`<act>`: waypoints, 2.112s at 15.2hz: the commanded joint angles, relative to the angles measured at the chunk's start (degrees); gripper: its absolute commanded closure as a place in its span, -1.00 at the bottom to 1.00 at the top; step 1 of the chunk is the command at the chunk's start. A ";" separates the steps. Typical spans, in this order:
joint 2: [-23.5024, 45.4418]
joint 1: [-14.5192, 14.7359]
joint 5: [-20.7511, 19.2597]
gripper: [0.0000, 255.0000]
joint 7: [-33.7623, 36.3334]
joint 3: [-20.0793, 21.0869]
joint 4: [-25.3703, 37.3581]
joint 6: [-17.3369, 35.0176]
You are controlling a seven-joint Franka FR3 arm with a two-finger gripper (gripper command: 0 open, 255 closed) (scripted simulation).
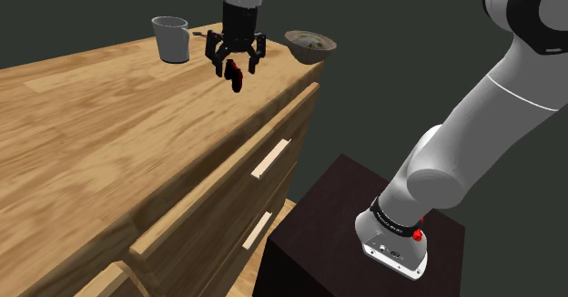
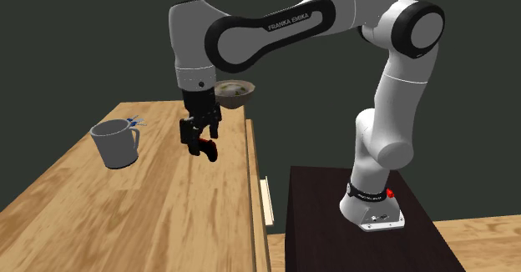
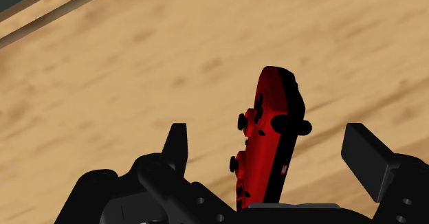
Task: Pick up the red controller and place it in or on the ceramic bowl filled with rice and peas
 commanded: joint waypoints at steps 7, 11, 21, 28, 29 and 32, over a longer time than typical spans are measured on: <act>0.08 0.01 -0.02 1.00 0.01 0.01 -0.05 0.15; 0.08 0.01 -0.02 1.00 0.01 0.01 -0.05 0.15; -0.06 -0.05 -0.09 1.00 0.26 -0.07 4.41 -4.43; 0.38 -0.10 -0.26 1.00 0.65 -0.12 10.29 -9.88; 0.50 -0.11 -0.29 1.00 0.71 -0.13 11.19 -10.66; 0.93 -0.11 -0.40 1.00 0.92 -0.12 14.01 -13.05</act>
